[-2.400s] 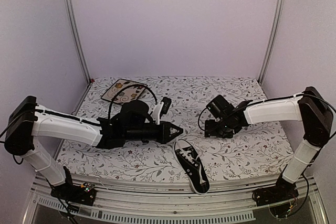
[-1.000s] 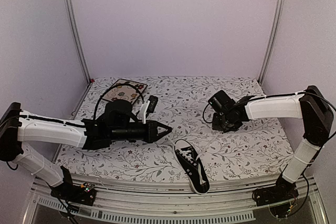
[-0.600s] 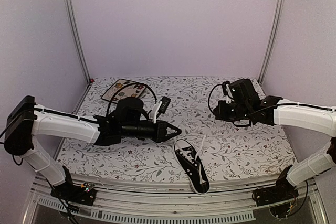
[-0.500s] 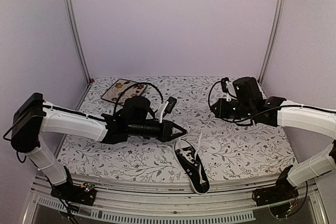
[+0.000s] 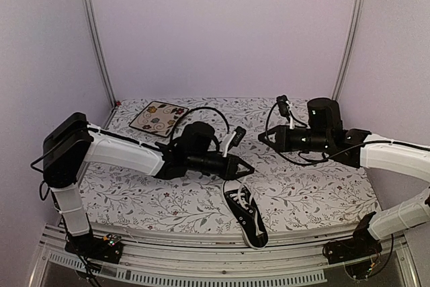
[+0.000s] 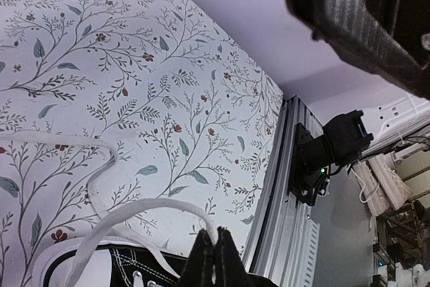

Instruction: Tie the shoes

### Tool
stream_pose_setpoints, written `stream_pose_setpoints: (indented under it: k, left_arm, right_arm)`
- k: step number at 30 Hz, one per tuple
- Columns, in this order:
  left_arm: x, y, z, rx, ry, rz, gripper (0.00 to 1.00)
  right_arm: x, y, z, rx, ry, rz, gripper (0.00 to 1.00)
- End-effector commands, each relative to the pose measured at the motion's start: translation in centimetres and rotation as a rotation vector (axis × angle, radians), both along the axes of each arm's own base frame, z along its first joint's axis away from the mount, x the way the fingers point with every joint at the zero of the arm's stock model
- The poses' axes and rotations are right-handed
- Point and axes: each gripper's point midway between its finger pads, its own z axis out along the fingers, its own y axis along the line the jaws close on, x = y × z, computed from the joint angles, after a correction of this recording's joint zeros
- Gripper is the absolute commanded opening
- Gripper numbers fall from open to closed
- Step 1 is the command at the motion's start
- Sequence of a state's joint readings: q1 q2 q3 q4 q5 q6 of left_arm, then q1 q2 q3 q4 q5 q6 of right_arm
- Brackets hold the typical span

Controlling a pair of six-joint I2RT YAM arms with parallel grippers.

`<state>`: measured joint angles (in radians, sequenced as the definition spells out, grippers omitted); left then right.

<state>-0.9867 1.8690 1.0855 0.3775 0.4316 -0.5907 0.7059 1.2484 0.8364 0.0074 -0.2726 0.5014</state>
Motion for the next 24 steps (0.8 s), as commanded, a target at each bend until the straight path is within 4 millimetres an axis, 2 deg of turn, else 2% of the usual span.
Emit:
stream_pose_setpoints:
  k: [1, 5, 7, 10, 18, 24]
  left_arm:
    - [1.7, 0.5, 0.2, 0.02, -0.034, 0.069, 0.0]
    - [2.0, 2.5, 0.2, 0.032, -0.039, 0.155, 0.0]
    - [1.9, 3.5, 0.1, 0.035, -0.033, 0.183, 0.0]
    - [1.4, 4.4, 0.0, 0.034, -0.012, 0.202, 0.0]
    - [1.0, 4.9, -0.6, 0.027, 0.02, 0.213, 0.0]
    - [0.9, 4.8, -0.3, 0.02, 0.015, 0.212, 0.0]
  right_arm:
    - [1.4, -1.1, -1.1, -0.05, 0.03, -0.099, 0.02]
    - [2.3, -3.4, -7.6, -0.287, 0.181, -0.223, 0.17]
    - [2.2, -4.5, -9.8, -0.381, 0.219, -0.251, 0.31]
    - [2.1, -5.9, -12.3, -0.516, 0.269, -0.28, 0.42]
    - [2.6, -6.6, -17.5, -0.711, 0.381, -0.284, 0.47]
    - [3.3, -4.9, -19.5, -0.696, 0.447, -0.276, 0.42]
